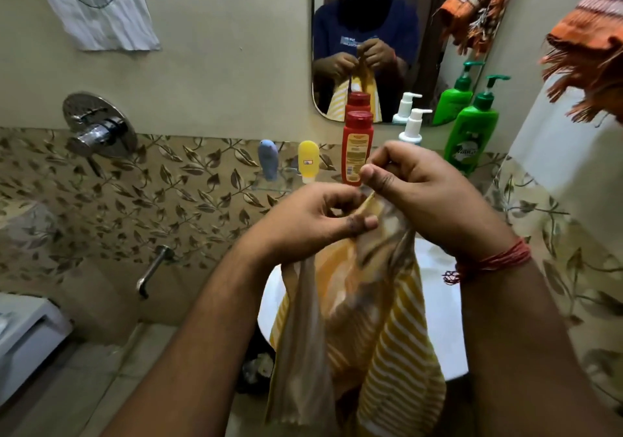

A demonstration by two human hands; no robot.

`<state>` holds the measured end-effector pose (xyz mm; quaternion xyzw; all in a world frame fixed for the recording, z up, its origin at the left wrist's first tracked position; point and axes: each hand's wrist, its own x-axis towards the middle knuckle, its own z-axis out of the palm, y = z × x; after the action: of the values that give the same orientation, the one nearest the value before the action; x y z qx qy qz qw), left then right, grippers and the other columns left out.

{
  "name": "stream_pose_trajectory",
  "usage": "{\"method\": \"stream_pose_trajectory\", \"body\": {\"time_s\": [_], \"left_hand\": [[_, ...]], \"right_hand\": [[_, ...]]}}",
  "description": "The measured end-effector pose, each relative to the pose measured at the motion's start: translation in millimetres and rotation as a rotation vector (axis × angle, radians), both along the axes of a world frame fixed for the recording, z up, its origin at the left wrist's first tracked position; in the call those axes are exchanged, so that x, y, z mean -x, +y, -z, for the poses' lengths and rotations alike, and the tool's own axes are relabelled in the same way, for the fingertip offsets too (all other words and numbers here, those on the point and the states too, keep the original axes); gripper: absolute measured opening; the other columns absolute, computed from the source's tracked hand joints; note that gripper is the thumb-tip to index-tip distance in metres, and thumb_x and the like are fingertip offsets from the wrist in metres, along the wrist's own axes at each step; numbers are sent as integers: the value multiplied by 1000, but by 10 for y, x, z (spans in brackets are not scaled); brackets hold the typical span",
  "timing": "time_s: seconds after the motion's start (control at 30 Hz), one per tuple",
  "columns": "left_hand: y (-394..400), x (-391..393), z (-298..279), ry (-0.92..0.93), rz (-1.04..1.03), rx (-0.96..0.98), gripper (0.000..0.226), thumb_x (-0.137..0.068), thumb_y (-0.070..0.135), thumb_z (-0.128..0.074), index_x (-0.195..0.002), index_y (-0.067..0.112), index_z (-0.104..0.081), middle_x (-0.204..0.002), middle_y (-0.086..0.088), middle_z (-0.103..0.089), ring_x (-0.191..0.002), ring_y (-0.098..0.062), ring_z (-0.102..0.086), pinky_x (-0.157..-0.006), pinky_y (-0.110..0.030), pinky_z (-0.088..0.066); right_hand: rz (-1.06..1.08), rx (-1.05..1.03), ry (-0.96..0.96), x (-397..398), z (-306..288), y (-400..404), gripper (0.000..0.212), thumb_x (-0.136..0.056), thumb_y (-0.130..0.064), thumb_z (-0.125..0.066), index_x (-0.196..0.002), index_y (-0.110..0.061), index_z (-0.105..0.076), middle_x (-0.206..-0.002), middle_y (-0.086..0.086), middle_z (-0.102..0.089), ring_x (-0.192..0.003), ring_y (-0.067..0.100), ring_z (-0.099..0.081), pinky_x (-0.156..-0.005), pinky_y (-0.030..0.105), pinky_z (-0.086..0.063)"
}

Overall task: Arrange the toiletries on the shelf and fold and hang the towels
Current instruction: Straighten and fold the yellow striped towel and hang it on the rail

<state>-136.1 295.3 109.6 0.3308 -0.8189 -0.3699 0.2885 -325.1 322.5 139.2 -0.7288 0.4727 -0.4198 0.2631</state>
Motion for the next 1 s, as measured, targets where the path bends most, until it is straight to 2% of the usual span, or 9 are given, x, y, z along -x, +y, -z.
{"method": "stream_pose_trajectory", "body": {"time_s": [0.17, 0.3, 0.43, 0.53, 0.67, 0.8, 0.87, 0.93, 1.0], "left_hand": [[-47, -85, -35, 295, -136, 17, 14, -94, 25, -66, -82, 22, -70, -80, 9, -65, -80, -4, -60, -73, -21, -48], [-136, -201, -146, 513, -322, 128, 19, -93, 21, -67, -74, 23, -67, -71, 15, -61, -71, -2, -54, -66, -16, -44], [-232, -264, -144, 704, -532, 122, 24, -96, 21, -66, -73, 22, -65, -67, 13, -58, -66, -4, -51, -61, -19, -45], [-263, -228, -135, 775, -615, 75, 23, -97, 24, -65, -74, 22, -67, -64, 13, -61, -63, -5, -54, -57, -22, -47], [-243, -176, -191, 712, -494, 47, 15, -92, 36, -69, -87, 22, -69, -81, 10, -69, -77, -5, -64, -70, -23, -53], [-198, -111, -215, 410, -101, 45, 61, -74, 61, -77, -125, 31, -62, -124, 5, -70, -122, -10, -62, -96, -31, -53], [-130, -26, -234, 325, 71, -41, 64, -74, 61, -76, -128, 29, -61, -123, 4, -70, -120, -13, -64, -94, -33, -54], [-85, 22, -274, 327, 143, -107, 39, -83, 46, -75, -116, 25, -69, -108, 2, -74, -104, -11, -69, -84, -27, -55], [-87, 21, -311, 417, 105, -104, 14, -90, 28, -72, -102, 21, -75, -94, 3, -75, -89, -8, -69, -76, -23, -54]], "right_hand": [[-34, -89, -6, 82, 3, 41, 30, -84, -48, -69, -91, -19, -66, -85, 14, -66, -75, 17, -59, -65, 43, -50], [-83, -206, 103, 211, 14, 108, 16, -87, -32, -70, -87, -16, -68, -80, 7, -65, -73, 16, -60, -64, 32, -47], [243, -57, 454, 302, 23, 22, 9, -91, -10, -63, -88, -18, -65, -86, -2, -58, -85, 19, -55, -61, 23, -38], [493, 41, 544, 250, -3, -24, 22, -85, 0, -55, -83, -21, -61, -85, -2, -52, -84, 20, -51, -60, 31, -34], [345, -38, 7, 173, -46, -40, 26, -74, 11, -45, -80, -7, -63, -73, 5, -62, -69, 21, -56, -56, 28, -37], [-93, -208, -541, -42, -152, 16, 24, -68, 5, -46, -83, -3, -62, -74, 13, -58, -68, 22, -53, -57, 29, -44], [-272, -256, -627, -134, -228, 47, 27, -70, 6, -47, -89, -6, -61, -76, 11, -60, -69, 23, -55, -59, 29, -48], [-329, -234, -654, -168, -290, 73, 25, -76, 8, -48, -94, -6, -58, -79, 7, -63, -71, 18, -59, -61, 26, -51], [-186, -84, -444, -125, -332, 81, 22, -81, 10, -51, -93, -7, -58, -79, 2, -63, -72, 11, -58, -62, 23, -48]]}}
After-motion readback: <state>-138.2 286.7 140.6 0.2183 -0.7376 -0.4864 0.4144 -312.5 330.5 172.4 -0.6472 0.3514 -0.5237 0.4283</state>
